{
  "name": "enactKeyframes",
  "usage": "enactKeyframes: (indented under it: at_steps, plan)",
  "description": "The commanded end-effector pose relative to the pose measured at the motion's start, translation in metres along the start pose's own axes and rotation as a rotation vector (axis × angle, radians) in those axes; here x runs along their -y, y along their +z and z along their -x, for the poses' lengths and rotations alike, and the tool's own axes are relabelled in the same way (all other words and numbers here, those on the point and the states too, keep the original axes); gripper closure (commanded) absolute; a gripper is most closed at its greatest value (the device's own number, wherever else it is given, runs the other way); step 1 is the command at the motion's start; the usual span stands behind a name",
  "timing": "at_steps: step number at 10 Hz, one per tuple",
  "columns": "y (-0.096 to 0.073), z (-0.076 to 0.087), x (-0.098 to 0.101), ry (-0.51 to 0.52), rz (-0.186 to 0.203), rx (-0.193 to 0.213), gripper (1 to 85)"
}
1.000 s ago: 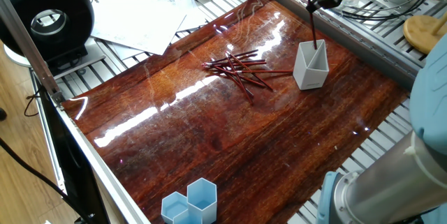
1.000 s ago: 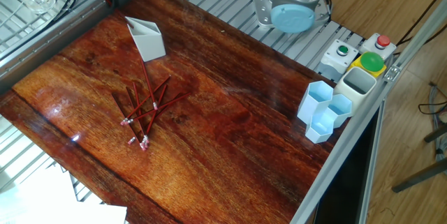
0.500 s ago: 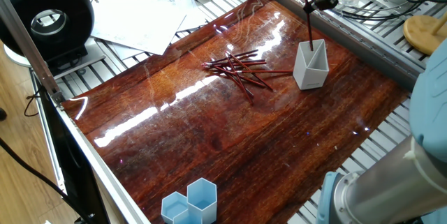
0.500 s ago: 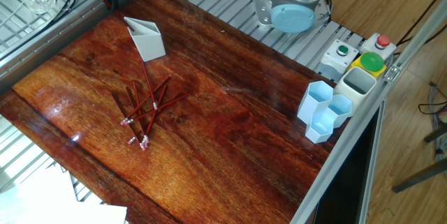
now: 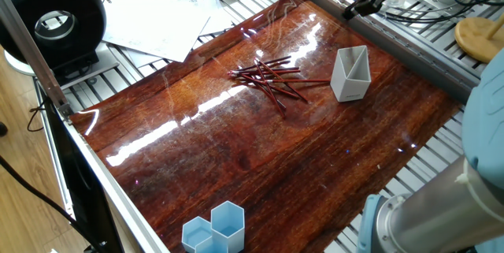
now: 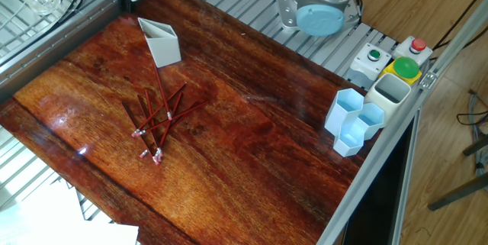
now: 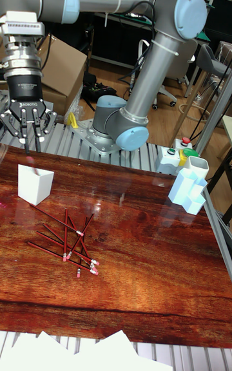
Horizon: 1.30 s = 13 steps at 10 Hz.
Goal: Put the pen into the pen holder
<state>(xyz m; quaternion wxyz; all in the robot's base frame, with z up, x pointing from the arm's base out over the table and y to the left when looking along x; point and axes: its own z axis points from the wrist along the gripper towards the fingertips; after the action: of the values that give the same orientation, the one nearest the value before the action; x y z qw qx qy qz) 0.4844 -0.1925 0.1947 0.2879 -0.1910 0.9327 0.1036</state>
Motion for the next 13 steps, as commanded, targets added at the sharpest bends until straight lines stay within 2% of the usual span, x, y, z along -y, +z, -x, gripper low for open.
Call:
enactKeyframes:
  at_steps: [1,3,5,6,7,8,9,10,12,13]
  plan:
    - [-0.001,0.0,-0.001,-0.004,0.001,-0.002,55.3]
    - [-0.002,-0.006,0.004,-0.009,-0.02,-0.027,55.3]
    - [-0.005,-0.014,0.006,0.016,-0.061,-0.091,62.7]
    - [-0.01,-0.021,0.008,0.038,-0.105,-0.156,70.0]
    - [-0.016,-0.028,0.009,0.069,-0.15,-0.217,82.3]
    - [-0.026,-0.042,0.014,0.065,-0.2,-0.304,84.7]
    - [-0.031,-0.047,0.014,0.066,-0.227,-0.362,84.7]
    - [-0.035,-0.05,0.016,0.058,-0.248,-0.407,84.7]
    - [-0.041,-0.048,0.018,0.016,-0.259,-0.497,84.7]
    - [-0.051,-0.048,0.018,-0.006,-0.28,-0.565,84.7]
